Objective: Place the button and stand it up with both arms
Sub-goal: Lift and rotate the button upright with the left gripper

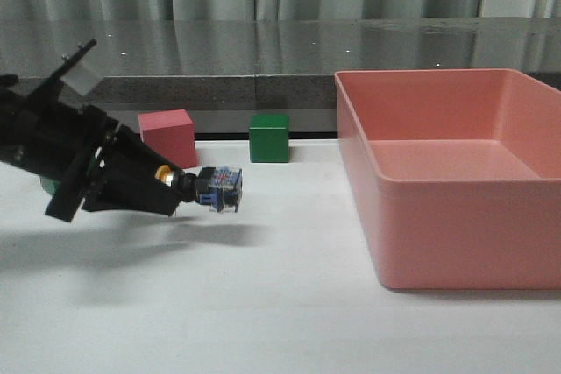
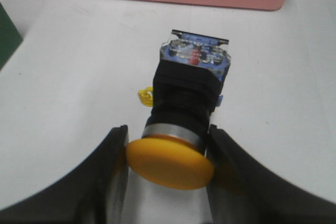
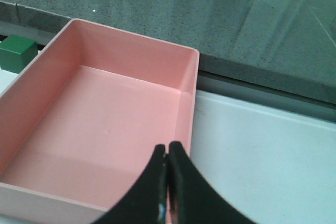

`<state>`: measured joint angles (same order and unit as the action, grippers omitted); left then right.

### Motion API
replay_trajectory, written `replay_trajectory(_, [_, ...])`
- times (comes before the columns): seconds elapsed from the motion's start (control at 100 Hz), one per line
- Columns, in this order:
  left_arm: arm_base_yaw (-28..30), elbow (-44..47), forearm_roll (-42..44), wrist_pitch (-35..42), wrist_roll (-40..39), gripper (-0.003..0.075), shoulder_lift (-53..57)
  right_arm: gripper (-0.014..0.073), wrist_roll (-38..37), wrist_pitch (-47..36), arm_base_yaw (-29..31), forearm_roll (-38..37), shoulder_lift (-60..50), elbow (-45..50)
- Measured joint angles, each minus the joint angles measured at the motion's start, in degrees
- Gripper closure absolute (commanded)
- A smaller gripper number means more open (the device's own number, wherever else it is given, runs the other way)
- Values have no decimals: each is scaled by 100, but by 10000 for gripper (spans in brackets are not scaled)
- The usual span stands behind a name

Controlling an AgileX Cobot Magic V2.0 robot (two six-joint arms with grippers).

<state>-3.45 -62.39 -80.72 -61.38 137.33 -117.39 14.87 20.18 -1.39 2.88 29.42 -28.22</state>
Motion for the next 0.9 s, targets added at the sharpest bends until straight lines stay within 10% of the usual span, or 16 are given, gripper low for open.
replay_trajectory(0.46, [-963,-2311,5038,119,-4908,739,1328,655,0,0,0,0,0,0])
replay_trajectory(0.9, [-2949,-2884,9634,-792,-7384,739,1119,655,0,0,0,0,0,0])
